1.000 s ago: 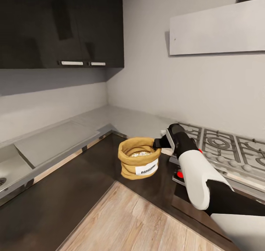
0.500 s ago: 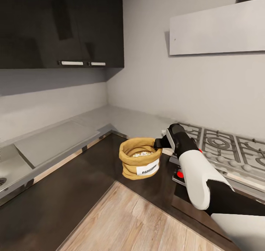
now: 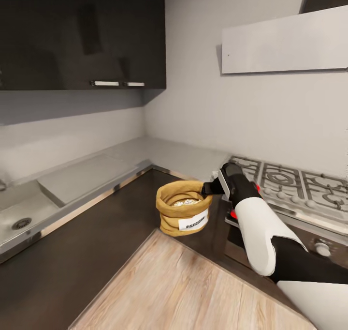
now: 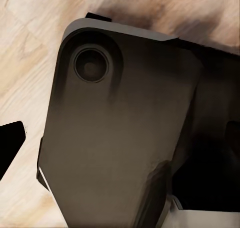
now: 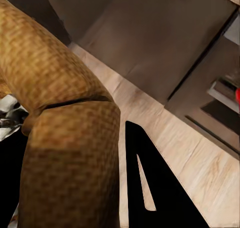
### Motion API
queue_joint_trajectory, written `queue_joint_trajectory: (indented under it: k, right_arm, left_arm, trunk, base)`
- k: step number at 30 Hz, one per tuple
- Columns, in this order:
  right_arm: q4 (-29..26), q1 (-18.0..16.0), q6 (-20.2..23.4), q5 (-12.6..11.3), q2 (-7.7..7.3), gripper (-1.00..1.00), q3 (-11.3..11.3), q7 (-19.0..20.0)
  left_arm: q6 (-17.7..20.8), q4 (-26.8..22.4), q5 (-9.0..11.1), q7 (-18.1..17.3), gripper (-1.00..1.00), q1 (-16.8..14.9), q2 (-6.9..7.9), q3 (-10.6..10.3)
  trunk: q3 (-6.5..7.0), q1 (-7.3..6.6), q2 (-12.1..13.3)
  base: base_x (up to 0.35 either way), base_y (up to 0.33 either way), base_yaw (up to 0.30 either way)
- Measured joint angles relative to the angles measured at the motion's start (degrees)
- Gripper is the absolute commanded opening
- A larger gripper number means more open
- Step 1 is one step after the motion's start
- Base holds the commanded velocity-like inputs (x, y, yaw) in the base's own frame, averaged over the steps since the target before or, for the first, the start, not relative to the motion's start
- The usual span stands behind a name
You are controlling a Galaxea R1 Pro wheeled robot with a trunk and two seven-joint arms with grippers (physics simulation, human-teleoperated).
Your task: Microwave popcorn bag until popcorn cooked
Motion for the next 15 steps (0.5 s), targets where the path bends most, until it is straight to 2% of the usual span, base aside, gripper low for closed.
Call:
queue_joint_trajectory:
  k: [10,15]
  right_arm:
    - [0.1,0.0,0.0,-0.1,0.0,-1.0,-0.1,-0.3]
    - [0.1,0.0,0.0,-0.1,-0.01,-1.0,-0.1,-0.2]
  left_arm:
    - [0.0,0.0,0.0,0.0,1.0,0.0,0.0,0.0]
    - [0.0,0.0,0.0,0.0,1.0,0.0,0.0,0.0]
  trunk:
    - [0.0,0.0,0.0]
    - [0.0,0.0,0.0]
  base:
    - [-0.345,0.105,-0.009]
    - [-0.346,0.105,-0.206]
